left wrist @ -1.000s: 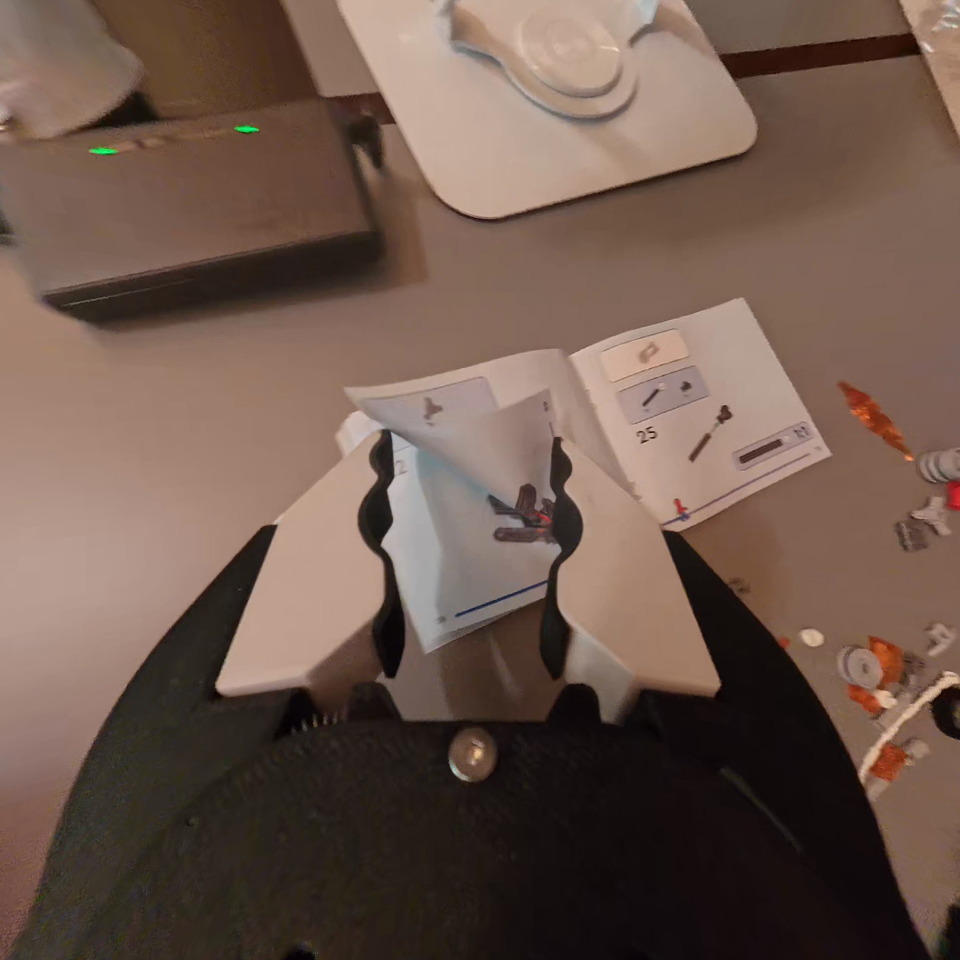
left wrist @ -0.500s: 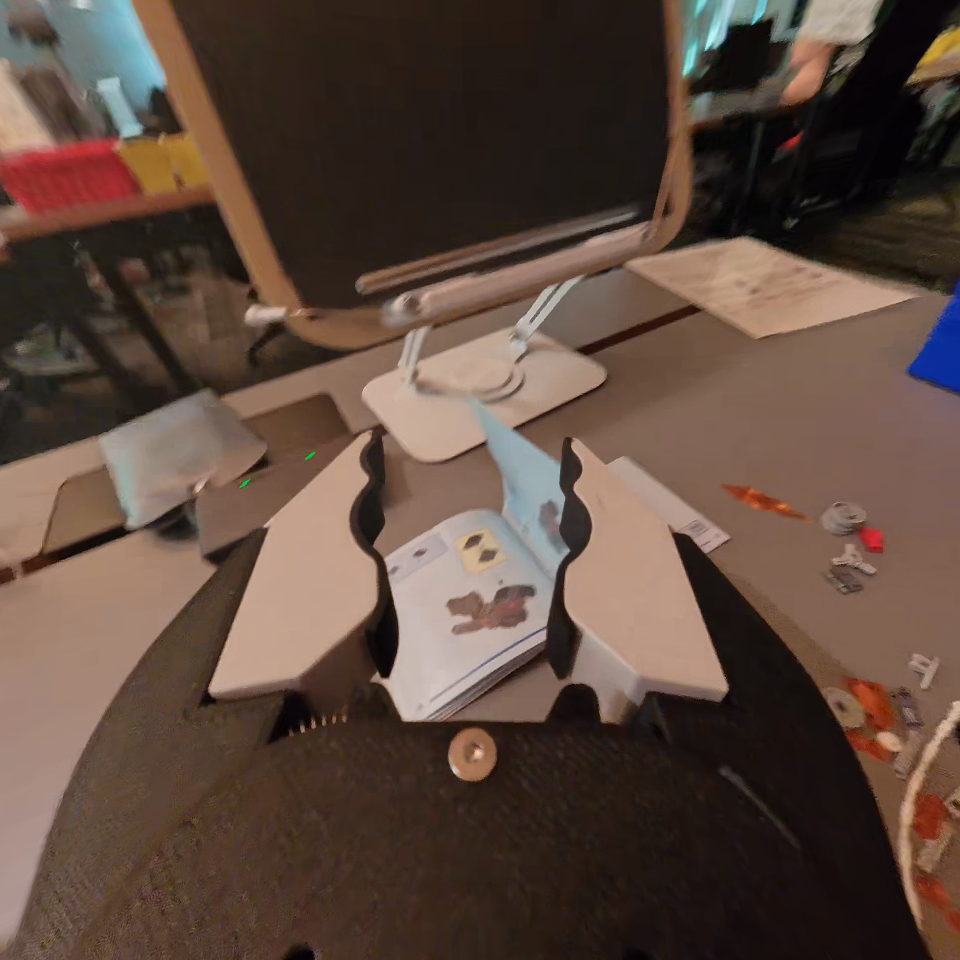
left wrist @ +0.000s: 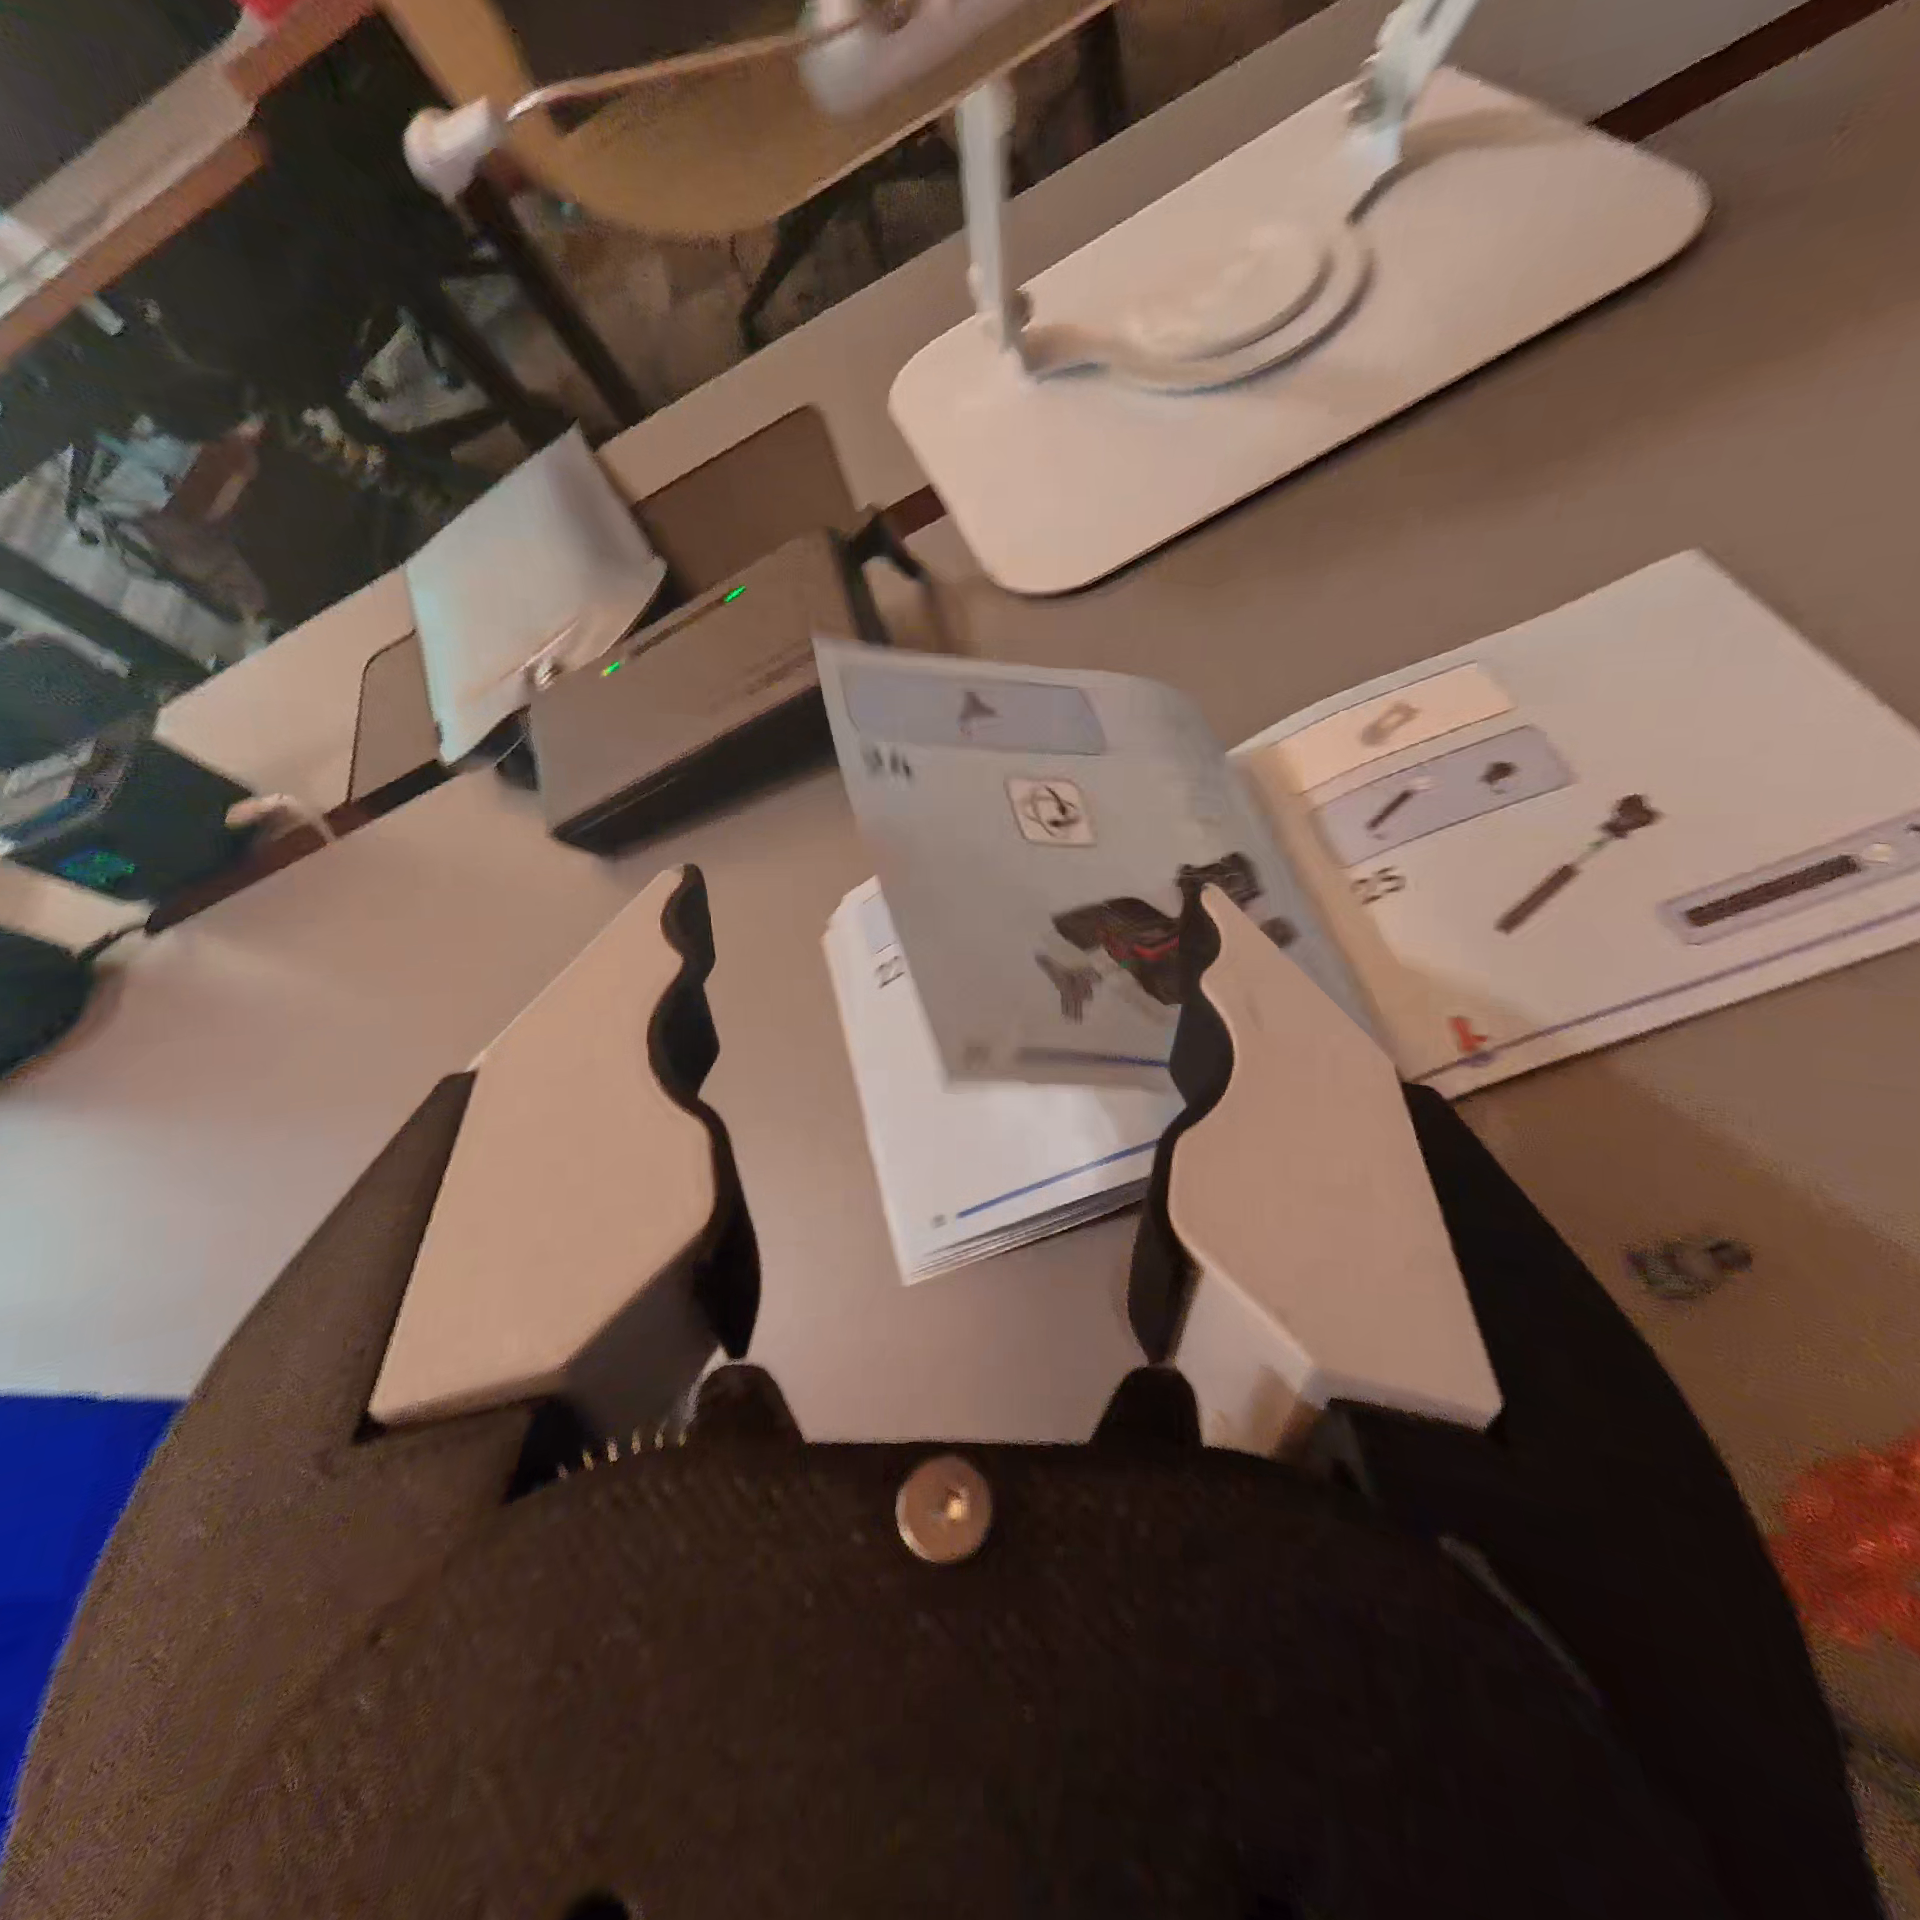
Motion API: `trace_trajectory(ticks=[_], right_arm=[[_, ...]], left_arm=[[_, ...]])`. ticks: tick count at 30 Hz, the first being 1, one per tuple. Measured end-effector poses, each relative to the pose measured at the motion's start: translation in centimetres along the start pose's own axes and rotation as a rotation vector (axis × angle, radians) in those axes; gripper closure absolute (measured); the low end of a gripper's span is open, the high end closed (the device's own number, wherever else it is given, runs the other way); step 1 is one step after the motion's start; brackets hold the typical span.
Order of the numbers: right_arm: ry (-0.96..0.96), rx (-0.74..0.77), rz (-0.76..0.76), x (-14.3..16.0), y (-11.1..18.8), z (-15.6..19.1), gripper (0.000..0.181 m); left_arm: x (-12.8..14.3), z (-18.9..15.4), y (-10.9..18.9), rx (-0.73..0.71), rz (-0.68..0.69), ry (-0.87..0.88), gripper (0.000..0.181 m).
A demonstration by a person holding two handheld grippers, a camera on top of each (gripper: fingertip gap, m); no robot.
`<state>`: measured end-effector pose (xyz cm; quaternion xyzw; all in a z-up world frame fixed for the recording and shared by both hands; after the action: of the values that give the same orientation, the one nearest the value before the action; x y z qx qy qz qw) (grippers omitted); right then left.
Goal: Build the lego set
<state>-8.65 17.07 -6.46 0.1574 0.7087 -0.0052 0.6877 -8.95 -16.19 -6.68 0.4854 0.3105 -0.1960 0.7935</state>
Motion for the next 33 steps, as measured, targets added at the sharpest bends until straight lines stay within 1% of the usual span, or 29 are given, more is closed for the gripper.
trace_trajectory(ticks=[3, 4, 5, 7, 9, 10, 11, 15, 16, 18, 20, 24, 26, 29, 33], right_arm=[[0.002, 0.001, -0.001, 0.0, 0.0, 0.0, 0.168], [0.002, 0.001, -0.001, 0.0, 0.0, 0.0, 0.168], [0.002, 0.001, 0.0, 0.0, 0.0, 0.0, 0.168], [0.002, 0.001, 0.001, 0.0, 0.0, 0.0, 0.168], [0.003, 0.0, 0.003, 0.0, 0.0, 0.0, 0.168], [0.003, 0.0, 0.004, 0.0, 0.0, 0.0, 0.168], [0.004, -0.001, 0.005, 0.0, 0.0, 0.0, 0.168], [0.011, 0.001, 0.003, 0.0, 0.0, 0.1, 0.168], [0.012, 0.002, 0.003, 0.0, 0.0, 0.1, 0.168], [0.013, 0.002, 0.003, 0.0, 0.0, 0.1, 0.168], [0.014, 0.002, 0.003, 0.0, 0.0, 0.2, 0.168], [0.017, 0.004, 0.001, 0.0, 0.0, 0.2, 0.168], [0.019, 0.007, -0.001, 0.0, 0.0, 0.2, 0.168], [0.02, 0.008, 0.0, 0.0, 0.0, 0.2, 0.168], [0.021, 0.008, 0.003, 0.0, 0.0, 0.2, 0.168]], left_arm=[[0.9, 1.9, -0.7, -0.036, 0.086, 0.034, 0.092], [1.2, 2.3, -1.0, -0.041, 0.104, 0.044, 0.092], [1.3, 2.6, -1.0, -0.035, 0.094, 0.054, 0.092], [0.7, 2.3, -0.3, 0.031, -0.004, 0.06, 0.096], [-0.1, 1.1, 0.6, 0.151, -0.105, 0.04, 0.111], [-0.2, 0.3, 0.8, 0.211, -0.122, 0.017, 0.119], [-0.2, -0.3, 0.7, 0.235, -0.106, -0.004, 0.125], [1.1, -1.3, -1.3, 0.205, 0.059, -0.111, 0.139], [1.4, -1.4, -1.6, 0.221, 0.093, -0.123, 0.146], [1.9, -1.5, -2.1, 0.279, 0.147, -0.115, 0.168], [2.3, -1.3, -2.5, 0.341, 0.189, -0.087, 0.179], [2.8, -0.3, -2.7, 0.412, 0.225, -0.011, 0.181], [2.8, 0.6, -2.6, 0.405, 0.224, 0.046, 0.181], [2.4, 2.6, -1.7, 0.387, 0.159, 0.141, 0.181], [2.3, 4.6, -0.4, 0.432, 0.031, 0.238, 0.181]])
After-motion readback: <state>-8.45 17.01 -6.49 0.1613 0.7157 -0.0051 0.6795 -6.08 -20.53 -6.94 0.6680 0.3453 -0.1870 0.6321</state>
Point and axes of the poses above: each gripper's, where its closed fingertips meet, y back along the fingers, x out of its underside, z = x × y across the jaws, the point moved 9 cm from there along y, back along the fingers, and after that the axes turned 11 degrees about z, right-handed, at the moved point
